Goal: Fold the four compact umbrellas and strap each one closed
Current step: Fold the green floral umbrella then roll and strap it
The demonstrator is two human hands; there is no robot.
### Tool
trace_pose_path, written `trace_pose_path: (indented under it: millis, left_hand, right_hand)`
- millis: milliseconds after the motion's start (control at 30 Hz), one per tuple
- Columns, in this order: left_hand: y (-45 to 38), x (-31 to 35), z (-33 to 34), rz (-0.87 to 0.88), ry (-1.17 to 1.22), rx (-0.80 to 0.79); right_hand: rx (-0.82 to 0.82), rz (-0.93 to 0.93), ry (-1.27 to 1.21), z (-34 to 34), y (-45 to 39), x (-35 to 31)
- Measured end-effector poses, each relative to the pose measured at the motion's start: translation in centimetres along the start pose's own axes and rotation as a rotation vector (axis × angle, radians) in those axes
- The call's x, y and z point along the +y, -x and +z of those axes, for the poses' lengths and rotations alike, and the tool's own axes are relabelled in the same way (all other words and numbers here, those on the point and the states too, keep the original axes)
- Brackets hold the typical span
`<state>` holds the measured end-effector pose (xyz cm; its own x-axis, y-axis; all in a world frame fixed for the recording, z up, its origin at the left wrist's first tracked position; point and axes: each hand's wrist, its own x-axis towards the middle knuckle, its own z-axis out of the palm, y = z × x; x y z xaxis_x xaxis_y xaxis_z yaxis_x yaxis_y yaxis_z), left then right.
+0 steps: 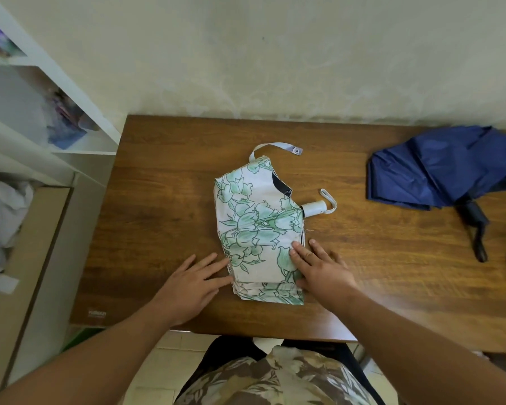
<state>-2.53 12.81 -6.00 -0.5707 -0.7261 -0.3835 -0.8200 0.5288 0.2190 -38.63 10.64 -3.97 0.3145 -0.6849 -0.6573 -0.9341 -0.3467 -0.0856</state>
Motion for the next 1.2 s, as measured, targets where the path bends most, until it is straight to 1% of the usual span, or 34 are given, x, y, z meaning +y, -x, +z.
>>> trace_pose_path:
  millis: [33, 100, 167, 200, 267, 300, 333, 400, 467, 533, 633, 700, 833, 900, 1000, 1067, 1100, 1133, 1200]
  left_hand:
    - [-0.4, 0.1, -0.9, -0.046, 0.057, 0.036]
    - [-2.3, 0.6, -2.9, -0.205, 0.225, 0.177]
    - [-4.6, 1.0, -5.2, -0.465, 0.461, 0.332]
    - [-6.0, 1.2, -6.6, -0.602, 0.596, 0.409]
    - [-8.5, 1.7, -9.4, -0.84, 0.972, 0.518]
    - [-9.6, 2.0, -10.9, -0.916, 1.172, 0.545]
    - [-10.5, 2.1, -12.2, -0.95, 1.334, 0.557]
    - [-11.9, 1.9, -14.1, -0.928, 1.528, 0.515]
    - [-12.4, 1.6, -15.1, -0.878, 1.62, 0.453]
    - [-12.7, 1.3, -15.3, -0.865, 1.624, 0.432]
    - [-12.3, 1.3, -15.3, -0.838, 1.518, 0.481]
    - [-11.6, 1.2, -15.0, -0.793, 1.439, 0.52]
    - [-9.1, 1.9, -14.6, -0.69, 1.407, 0.532]
    - [-7.9, 2.6, -14.3, -0.664, 1.427, 0.54]
    - [-6.0, 3.6, -13.6, -0.638, 1.524, 0.528]
    - [-5.3, 4.0, -13.1, -0.624, 1.573, 0.485]
    - [-5.0, 4.2, -12.9, -0.615, 1.59, 0.477]
    - [-4.7, 4.5, -12.8, -0.606, 1.602, 0.475]
    - [-4.5, 4.7, -12.8, -0.604, 1.586, 0.489]
  right_hand:
    - [0.004, 0.007, -0.015, 0.0, 0.0, -0.2]
    - [0.008, 0.018, -0.028, 0.1, -0.1, -0.1]
    - [0.006, 0.025, -0.039, 0.0, -0.3, -0.1]
    - [0.005, 0.027, -0.044, 0.0, -0.3, -0.1]
    - [-0.002, 0.029, -0.054, -0.2, -0.2, -0.2]
    - [-0.007, 0.028, -0.054, -0.4, -0.1, -0.2]
    - [-0.01, 0.026, -0.051, -0.4, -0.1, -0.2]
    - [-0.009, 0.021, -0.054, -0.5, 0.0, -0.2]
    - [-0.006, 0.021, -0.06, -0.5, -0.1, -0.2]
    - [-0.004, 0.022, -0.068, -0.4, -0.2, -0.2]
    - [-0.009, 0.016, -0.072, -0.4, -0.2, -0.1]
    - [-0.009, 0.016, -0.077, -0.5, -0.2, -0.1]
    - [-0.028, 0.016, -0.114, -1.2, -0.1, -0.3]
    - [-0.03, 0.007, -0.123, -1.6, 0.0, -0.4]
    - [-0.003, -0.01, -0.152, -2.2, 0.1, -0.3]
    - [0.0, -0.016, -0.229, -2.9, 0.1, -0.1]
    - [0.035, -0.011, -0.294, -3.4, 0.1, 0.0]
    - [0.112, 0.015, -0.373, -4.1, 0.2, 0.0]
    - [0.333, 0.103, -0.505, -5.8, 0.4, 0.0]
